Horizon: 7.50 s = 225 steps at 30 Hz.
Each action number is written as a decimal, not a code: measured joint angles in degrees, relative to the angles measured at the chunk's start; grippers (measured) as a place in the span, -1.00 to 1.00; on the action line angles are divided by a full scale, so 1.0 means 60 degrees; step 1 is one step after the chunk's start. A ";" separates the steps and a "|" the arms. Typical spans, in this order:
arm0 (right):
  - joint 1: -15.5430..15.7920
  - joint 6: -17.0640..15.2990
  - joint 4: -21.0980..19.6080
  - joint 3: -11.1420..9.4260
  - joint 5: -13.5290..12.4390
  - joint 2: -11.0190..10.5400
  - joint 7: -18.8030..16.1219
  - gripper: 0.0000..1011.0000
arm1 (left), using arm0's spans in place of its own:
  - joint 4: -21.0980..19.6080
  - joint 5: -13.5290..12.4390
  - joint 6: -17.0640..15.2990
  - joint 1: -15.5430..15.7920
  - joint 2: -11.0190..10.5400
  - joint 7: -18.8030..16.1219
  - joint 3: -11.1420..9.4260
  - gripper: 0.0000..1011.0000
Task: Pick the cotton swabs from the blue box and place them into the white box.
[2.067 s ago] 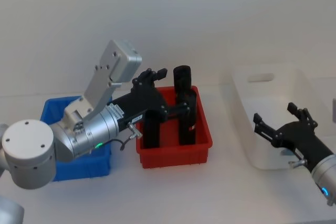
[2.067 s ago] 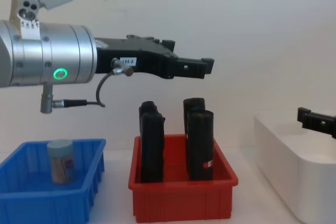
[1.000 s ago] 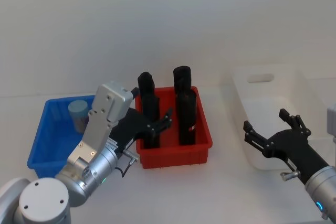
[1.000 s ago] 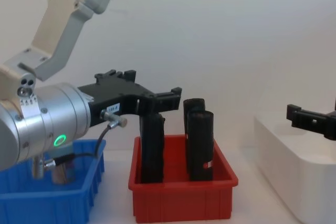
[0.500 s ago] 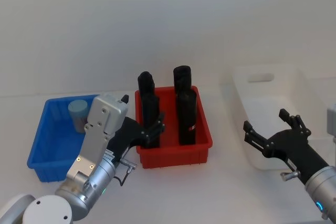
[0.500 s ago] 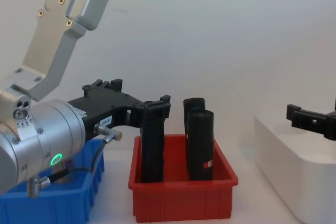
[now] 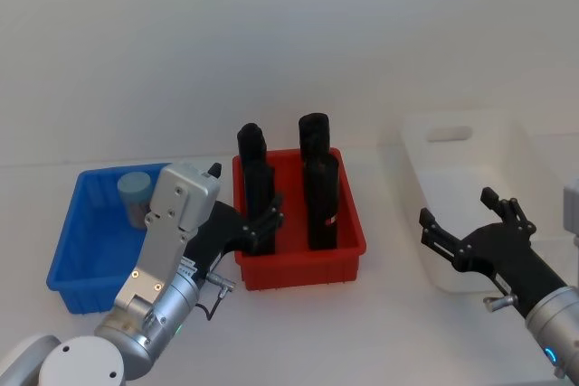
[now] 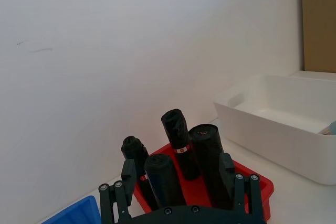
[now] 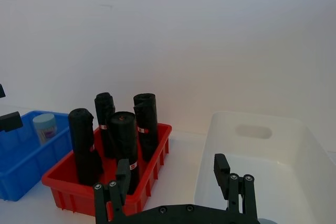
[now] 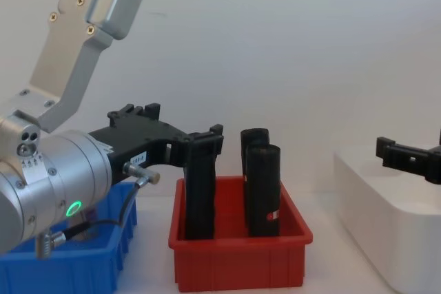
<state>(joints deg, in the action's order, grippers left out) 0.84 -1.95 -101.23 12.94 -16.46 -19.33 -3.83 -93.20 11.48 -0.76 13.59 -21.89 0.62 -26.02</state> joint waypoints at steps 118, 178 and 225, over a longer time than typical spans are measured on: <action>-0.7668 0.2440 1.1377 0.0781 0.1957 0.3000 -0.4728 0.74 | 0.0005 0.0001 -0.0005 0.0001 0.0000 0.0001 0.0000 0.99; -0.3943 0.0173 0.3142 0.0118 0.1069 0.1262 -0.1235 -0.02 | 0.0004 0.0001 -0.0006 0.0001 0.0000 0.0000 0.0000 0.99; -0.2956 -0.0615 0.2255 -0.0374 0.0643 0.0667 -0.0384 0.98 | 0.0004 0.0001 -0.0005 0.0001 0.0000 0.0001 0.0000 0.99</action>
<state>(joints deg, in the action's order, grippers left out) -16.90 -5.64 -87.70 10.69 -12.60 -15.33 -6.13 -93.18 11.48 -0.80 13.59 -21.89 0.62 -26.03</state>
